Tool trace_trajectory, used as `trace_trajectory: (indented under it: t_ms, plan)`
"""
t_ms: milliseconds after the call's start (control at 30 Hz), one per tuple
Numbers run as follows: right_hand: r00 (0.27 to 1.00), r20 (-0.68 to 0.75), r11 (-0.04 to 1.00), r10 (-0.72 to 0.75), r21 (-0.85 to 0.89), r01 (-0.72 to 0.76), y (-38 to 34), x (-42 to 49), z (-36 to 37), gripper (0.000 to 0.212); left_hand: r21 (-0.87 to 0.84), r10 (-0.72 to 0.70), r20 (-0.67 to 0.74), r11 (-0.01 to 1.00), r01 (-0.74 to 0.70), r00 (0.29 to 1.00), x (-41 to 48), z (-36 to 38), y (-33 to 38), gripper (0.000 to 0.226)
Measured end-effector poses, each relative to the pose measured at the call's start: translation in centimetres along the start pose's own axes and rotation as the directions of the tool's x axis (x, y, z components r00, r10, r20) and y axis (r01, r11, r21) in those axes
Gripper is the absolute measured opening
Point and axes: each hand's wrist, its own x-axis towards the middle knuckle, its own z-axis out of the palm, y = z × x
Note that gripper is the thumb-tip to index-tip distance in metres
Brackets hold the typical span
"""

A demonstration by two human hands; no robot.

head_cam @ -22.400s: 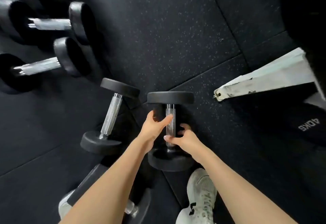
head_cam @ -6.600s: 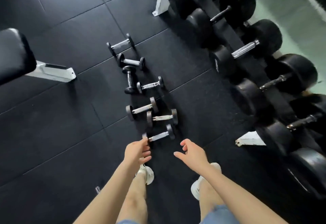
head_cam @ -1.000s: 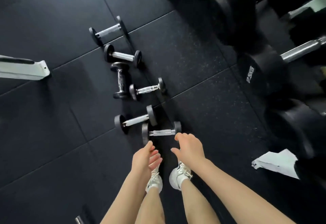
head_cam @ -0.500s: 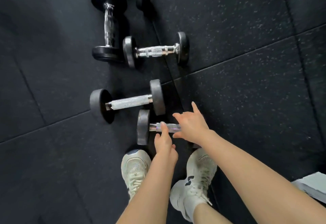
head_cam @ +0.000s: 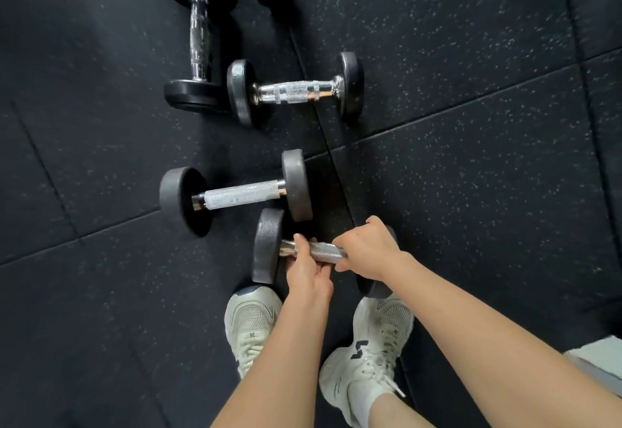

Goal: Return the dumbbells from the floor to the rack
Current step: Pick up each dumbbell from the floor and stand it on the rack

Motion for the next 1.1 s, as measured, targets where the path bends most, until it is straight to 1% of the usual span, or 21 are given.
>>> trace_trajectory:
  t_ms: [67,200,300,467,567,667,767,867,933,1067,1100]
  plan:
    - [1.000,0.001,0.997,0.021,0.079,-0.021,-0.7,-2.2,0.2,0.025,0.070,0.014,-0.018,0.997,-0.013,1.000,-2.1,-1.1,-0.4,0.029]
    - [0.998,0.017,0.975,0.059,0.215,-0.061,-2.5,-8.5,-0.4,0.025,0.209,0.022,-0.037,0.978,-0.014,0.999,-8.4,-3.4,-0.7,0.043]
    - [0.997,0.022,0.954,0.067,0.290,-0.071,-4.0,-14.6,-1.9,0.027,0.306,0.050,-0.059,0.951,-0.030,0.997,-15.2,-4.9,-0.6,0.039]
    - [0.995,0.001,0.894,0.101,0.439,-0.091,-6.3,-26.5,-7.0,0.028,0.457,0.153,-0.040,0.882,-0.118,0.987,-28.1,-6.5,-0.3,0.035]
    - [0.992,0.010,0.831,0.127,0.544,-0.112,-7.2,-33.8,-10.7,0.026,0.512,0.183,0.010,0.844,-0.162,0.983,-36.1,-6.6,0.0,0.031]
    - [0.986,0.001,0.766,0.166,0.629,-0.130,-7.5,-40.6,-14.1,0.019,0.558,0.226,0.098,0.794,-0.242,0.969,-44.0,-6.1,-0.1,0.022]
    - [0.975,-0.047,0.713,0.218,0.690,-0.126,-7.2,-47.2,-17.2,0.029,0.596,0.240,0.172,0.747,-0.295,0.955,-51.8,-4.9,-0.7,0.014]
    - [0.958,-0.096,0.659,0.269,0.744,-0.111,-6.2,-53.6,-19.7,0.032,0.629,0.262,0.236,0.693,-0.353,0.936,-58.6,-3.3,-2.3,0.017]
    - [0.938,-0.123,0.617,0.324,0.779,-0.111,-5.5,-57.5,-20.6,0.033,0.667,0.300,0.271,0.627,-0.403,0.915,-62.3,-2.3,-3.8,0.025]
    - [0.872,-0.172,0.493,0.459,0.866,-0.088,-3.6,-63.7,-21.8,0.040,0.706,0.331,0.365,0.512,-0.490,0.870,-68.2,0.0,-6.9,0.045]
    - [0.853,-0.171,0.462,0.493,0.883,-0.089,-3.1,-64.9,-22.0,0.039,0.713,0.327,0.397,0.478,-0.512,0.858,-69.5,0.7,-7.7,0.045]
